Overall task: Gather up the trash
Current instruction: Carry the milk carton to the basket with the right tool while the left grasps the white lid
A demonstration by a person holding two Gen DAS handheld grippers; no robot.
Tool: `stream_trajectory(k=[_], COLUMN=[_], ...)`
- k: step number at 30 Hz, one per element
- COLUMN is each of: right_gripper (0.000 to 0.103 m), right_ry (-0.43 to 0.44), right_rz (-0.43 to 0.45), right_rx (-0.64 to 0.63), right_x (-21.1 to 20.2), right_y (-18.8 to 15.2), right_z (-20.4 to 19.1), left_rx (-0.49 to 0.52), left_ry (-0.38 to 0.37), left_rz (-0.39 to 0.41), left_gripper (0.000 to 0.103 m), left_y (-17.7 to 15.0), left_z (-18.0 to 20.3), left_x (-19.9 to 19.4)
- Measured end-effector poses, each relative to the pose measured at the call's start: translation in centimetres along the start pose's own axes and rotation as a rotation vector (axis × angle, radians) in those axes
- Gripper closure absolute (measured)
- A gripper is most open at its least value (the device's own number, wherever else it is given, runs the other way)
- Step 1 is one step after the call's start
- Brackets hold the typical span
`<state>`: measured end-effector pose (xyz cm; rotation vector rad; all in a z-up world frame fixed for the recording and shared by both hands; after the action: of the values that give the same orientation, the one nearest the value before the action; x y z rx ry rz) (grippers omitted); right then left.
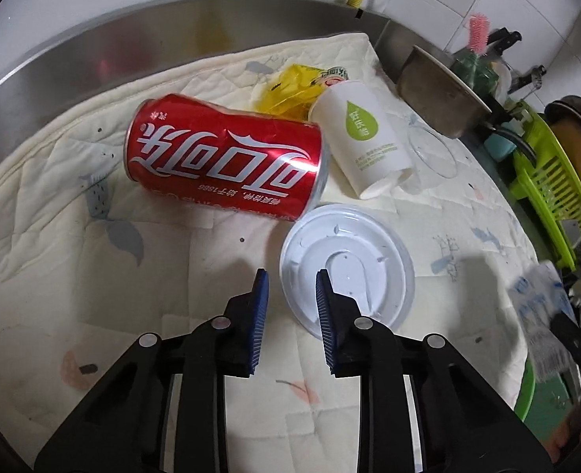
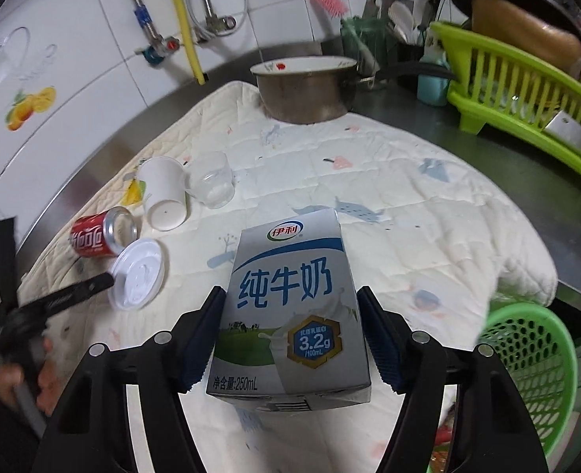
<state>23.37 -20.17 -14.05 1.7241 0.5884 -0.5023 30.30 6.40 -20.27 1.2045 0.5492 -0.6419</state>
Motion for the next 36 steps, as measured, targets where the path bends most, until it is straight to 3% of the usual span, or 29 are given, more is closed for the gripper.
stream_trajectory(k=[9, 14, 18, 23, 36], right_gripper=[0.038, 0.038, 0.038, 0.038, 0.038], right_ry=[-0.021, -0.057, -0.111, -0.163, -0.282], right_rz=[0.028, 0.04, 0.039, 0.006, -0.14], right_rx=[0.003, 0.018, 0.033, 0.076, 0.135], right_x=[-4.6, -7.2, -9.2, -10.4, -10.1], right_y=[-1.4, -2.1, -3.2, -5.5, -12.1], right_z=[3.2, 5.9, 8.4, 11.2, 18.4], left_rx=[0.022, 0.03, 0.036, 0.035, 0.083], left_ry=[0.002, 0.022, 0.034, 0.034, -0.074], left_rz=[-0.013, -0.021, -0.013, 0.011, 0.061], left_gripper=[0.085, 0.095, 0.097, 0.098, 0.099], left_y=[0.0, -0.3, -0.4, -0.4, -2.0], left_z=[0.3, 0.3, 0.4, 1.0, 6.0], left_x=[1.3, 1.9, 1.4, -0.6, -7.8])
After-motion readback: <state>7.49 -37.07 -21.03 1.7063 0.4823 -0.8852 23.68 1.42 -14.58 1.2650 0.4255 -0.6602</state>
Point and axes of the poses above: each gripper's, at about its wrist camera, not at the fingertips, and x roughly the way its jaws point, z to its right, y to its top, the point moved 4 cm from there along x, roughly the way its jaws point, and after that the axes turned 13 degrees about z, right-handed, at the moved point
